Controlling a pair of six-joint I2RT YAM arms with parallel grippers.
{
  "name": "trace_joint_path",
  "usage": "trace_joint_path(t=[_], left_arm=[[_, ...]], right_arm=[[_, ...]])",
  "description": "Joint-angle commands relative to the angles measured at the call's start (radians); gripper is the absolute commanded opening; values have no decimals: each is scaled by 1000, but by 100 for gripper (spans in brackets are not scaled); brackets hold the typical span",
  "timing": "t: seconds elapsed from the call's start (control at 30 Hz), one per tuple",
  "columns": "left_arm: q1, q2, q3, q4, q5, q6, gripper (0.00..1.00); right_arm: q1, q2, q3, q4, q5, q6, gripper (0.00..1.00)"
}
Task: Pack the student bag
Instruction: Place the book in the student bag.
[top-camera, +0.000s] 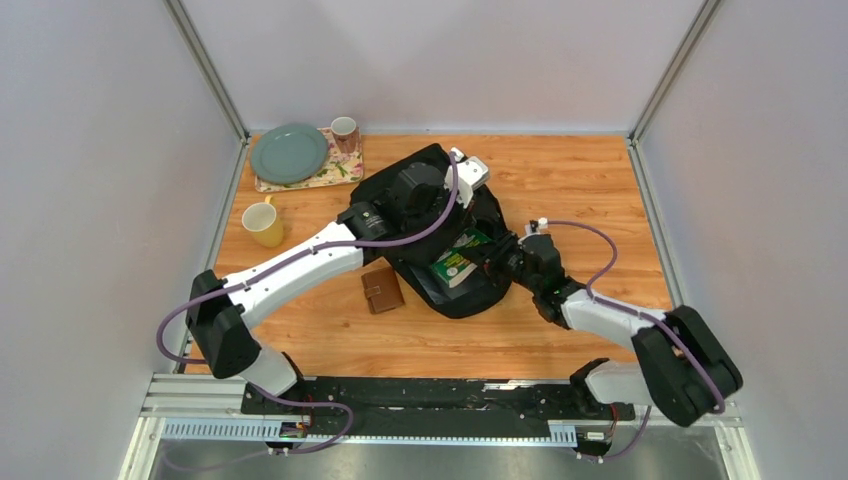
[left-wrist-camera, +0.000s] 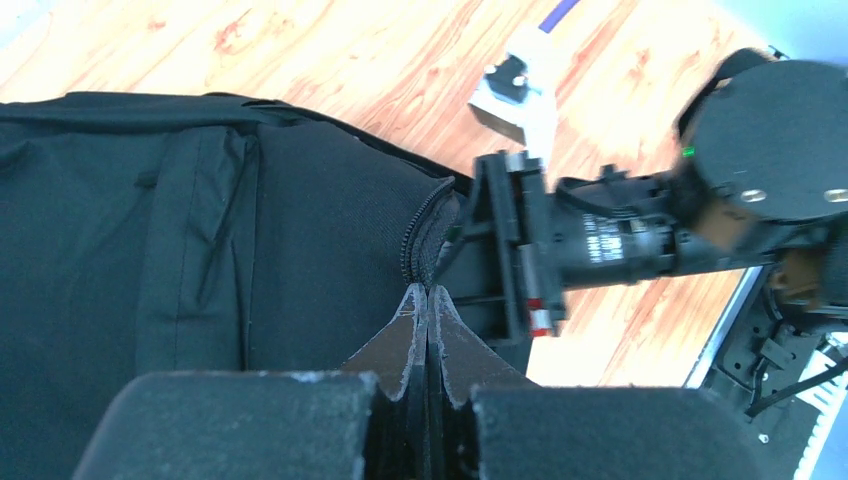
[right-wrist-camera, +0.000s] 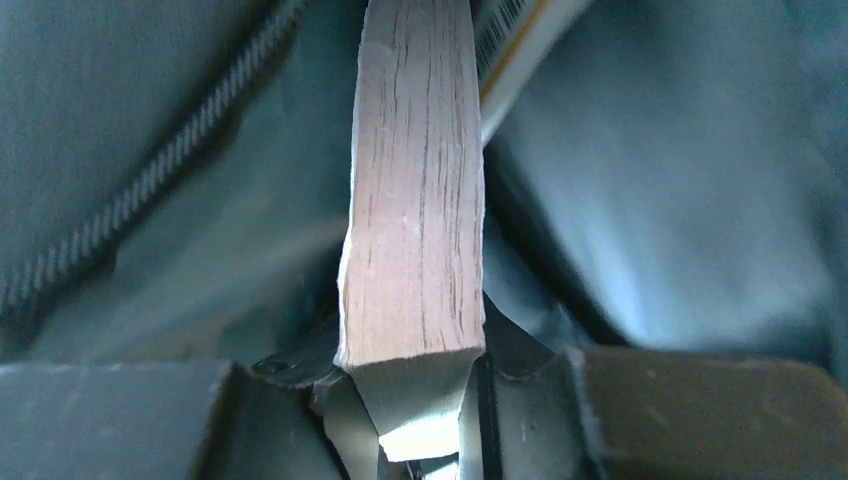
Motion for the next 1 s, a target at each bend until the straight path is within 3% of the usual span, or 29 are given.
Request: trace_joint_path(t=[0.0, 0.17, 0.37, 0.5, 0.6, 0.63, 0.87, 0.93, 0.97], left_arm=[[-16, -95, 8, 81, 53, -40, 0], [-18, -115, -27, 90, 64, -63, 0], [-18, -123, -76, 105, 7, -66, 0], [-18, -127, -103, 96, -23, -65, 0], [-18, -137, -140, 118, -36, -65, 0], [-15, -137, -151, 121, -37, -63, 0], [-10, -114, -150, 127, -10, -77, 0], [-10, -115, -154, 128, 0, -83, 0], [-10, -115, -156, 136, 6, -85, 0]], right_arm=[[46, 123, 121, 359, 196, 50, 0], [96, 275, 172, 428, 399, 91, 0], [138, 450, 219, 425, 434, 127, 25], [146, 435, 144, 410, 393, 90, 46], [138, 357, 100, 269, 376, 35, 65], [135, 339, 116, 165, 361, 13, 67], [138, 257, 127, 43, 299, -53, 69], [135, 262, 112, 79, 310, -47, 60], [136, 271, 118, 86, 310, -45, 50]])
